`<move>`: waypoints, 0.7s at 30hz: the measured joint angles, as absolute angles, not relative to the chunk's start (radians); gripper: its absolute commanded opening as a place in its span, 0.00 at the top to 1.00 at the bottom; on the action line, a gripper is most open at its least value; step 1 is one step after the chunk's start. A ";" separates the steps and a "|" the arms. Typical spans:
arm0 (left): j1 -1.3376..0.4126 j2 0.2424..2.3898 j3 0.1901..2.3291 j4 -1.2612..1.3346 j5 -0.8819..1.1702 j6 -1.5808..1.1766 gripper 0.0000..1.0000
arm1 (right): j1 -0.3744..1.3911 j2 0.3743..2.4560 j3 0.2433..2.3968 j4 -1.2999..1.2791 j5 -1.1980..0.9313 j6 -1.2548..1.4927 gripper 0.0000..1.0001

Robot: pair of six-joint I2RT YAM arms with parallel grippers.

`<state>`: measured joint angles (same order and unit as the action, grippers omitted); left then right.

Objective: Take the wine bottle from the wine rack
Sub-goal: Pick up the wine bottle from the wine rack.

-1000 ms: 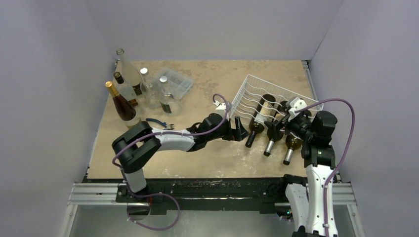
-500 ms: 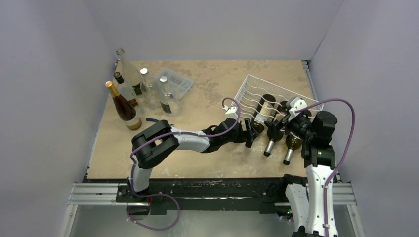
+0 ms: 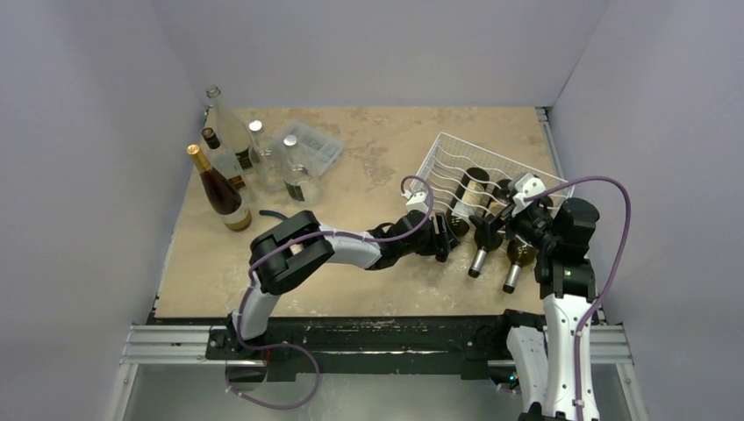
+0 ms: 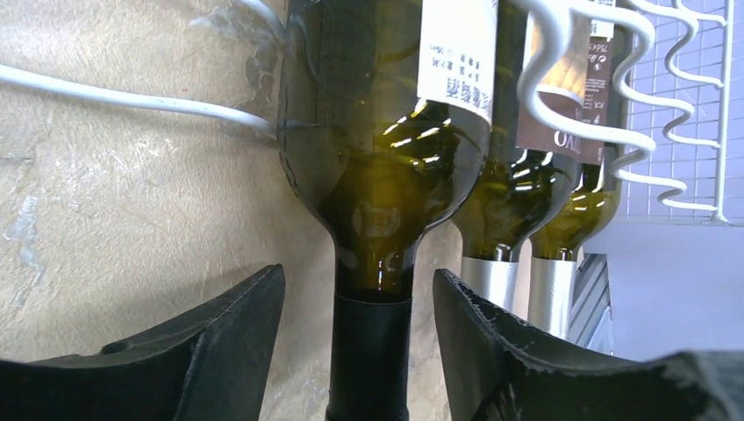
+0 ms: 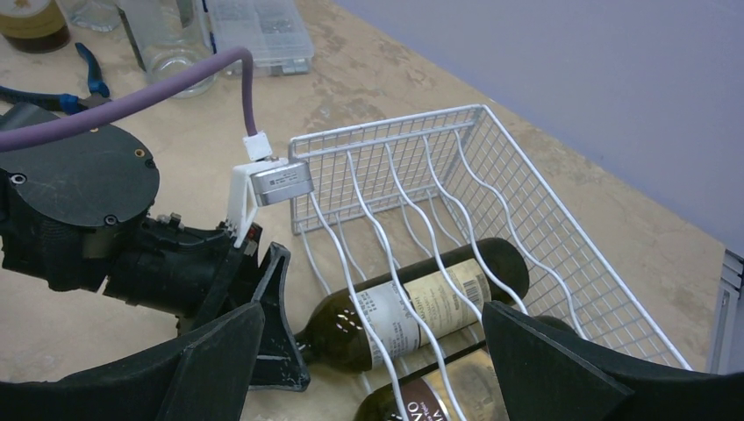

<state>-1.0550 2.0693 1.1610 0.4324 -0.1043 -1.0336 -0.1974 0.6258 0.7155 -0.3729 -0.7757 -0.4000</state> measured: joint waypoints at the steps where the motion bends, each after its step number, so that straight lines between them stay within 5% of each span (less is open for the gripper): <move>1: -1.055 2.073 1.161 0.434 -0.100 -1.035 0.41 | -0.197 0.626 0.715 -0.373 -0.776 -0.400 0.01; 21: -1.055 2.146 1.196 0.493 -0.038 -1.057 0.60 | -0.197 0.626 0.713 -0.373 -0.775 -0.400 0.01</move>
<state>-1.0550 2.1460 1.1961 0.4931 -0.0376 -1.0569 -0.1974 0.6258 0.7128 -0.3729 -0.7753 -0.4000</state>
